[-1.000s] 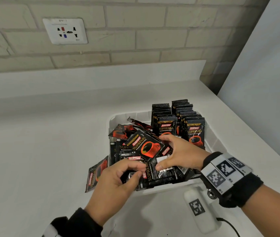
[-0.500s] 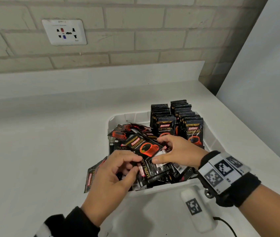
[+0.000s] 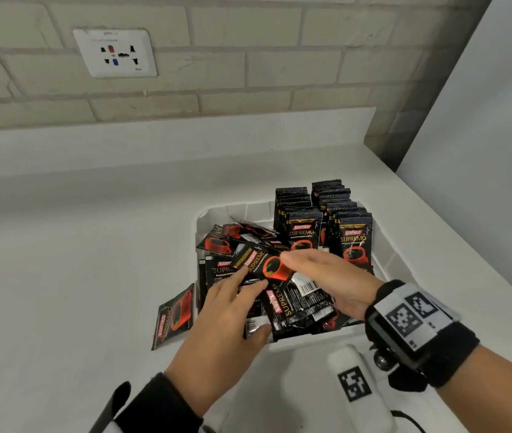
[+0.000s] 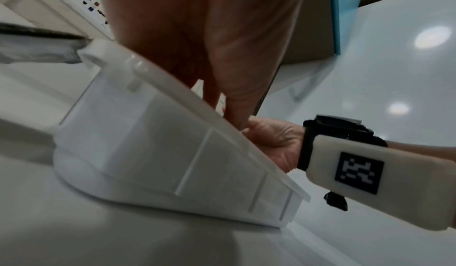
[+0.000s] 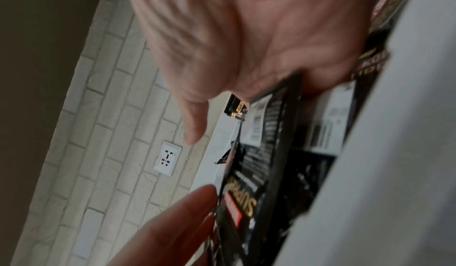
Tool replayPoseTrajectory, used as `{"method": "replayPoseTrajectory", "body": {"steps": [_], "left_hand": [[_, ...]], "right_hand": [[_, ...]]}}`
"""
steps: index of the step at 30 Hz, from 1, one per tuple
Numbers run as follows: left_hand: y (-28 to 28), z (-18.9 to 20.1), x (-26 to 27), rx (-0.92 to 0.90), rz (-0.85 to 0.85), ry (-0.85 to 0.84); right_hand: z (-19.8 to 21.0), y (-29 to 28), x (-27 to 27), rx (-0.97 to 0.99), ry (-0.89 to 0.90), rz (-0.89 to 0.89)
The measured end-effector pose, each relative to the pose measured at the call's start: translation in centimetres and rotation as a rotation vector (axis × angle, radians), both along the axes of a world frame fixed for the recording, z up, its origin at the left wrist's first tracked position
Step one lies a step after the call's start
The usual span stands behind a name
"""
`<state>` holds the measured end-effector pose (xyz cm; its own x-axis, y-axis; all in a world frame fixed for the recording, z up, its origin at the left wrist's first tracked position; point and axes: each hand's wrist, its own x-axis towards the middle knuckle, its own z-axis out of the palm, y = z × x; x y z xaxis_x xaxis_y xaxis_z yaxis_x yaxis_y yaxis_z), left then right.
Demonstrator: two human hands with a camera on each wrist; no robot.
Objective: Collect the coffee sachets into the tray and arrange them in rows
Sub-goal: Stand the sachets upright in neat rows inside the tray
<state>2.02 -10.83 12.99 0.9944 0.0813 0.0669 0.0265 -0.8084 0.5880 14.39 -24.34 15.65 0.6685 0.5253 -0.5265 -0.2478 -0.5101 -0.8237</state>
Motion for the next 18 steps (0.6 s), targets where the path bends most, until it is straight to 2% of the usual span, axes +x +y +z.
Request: {"method": "replayPoseTrajectory", "body": {"steps": [2, 4, 10, 18], "left_hand": [[0.0, -0.3, -0.1, -0.055, -0.014, -0.058], [0.0, -0.5, -0.3, -0.127, -0.008, -0.110], [-0.2, -0.4, -0.2, -0.392, 0.116, -0.283], [-0.6, -0.7, 0.1, -0.598, 0.160, -0.308]], "right_hand": [[-0.2, 0.6, -0.1, -0.078, -0.160, -0.025], [-0.5, 1.2, -0.4, -0.091, -0.217, -0.047], [-0.6, 0.9, -0.2, -0.008, -0.144, -0.156], [1.2, 0.4, 0.4, 0.006, -0.158, -0.015]]}}
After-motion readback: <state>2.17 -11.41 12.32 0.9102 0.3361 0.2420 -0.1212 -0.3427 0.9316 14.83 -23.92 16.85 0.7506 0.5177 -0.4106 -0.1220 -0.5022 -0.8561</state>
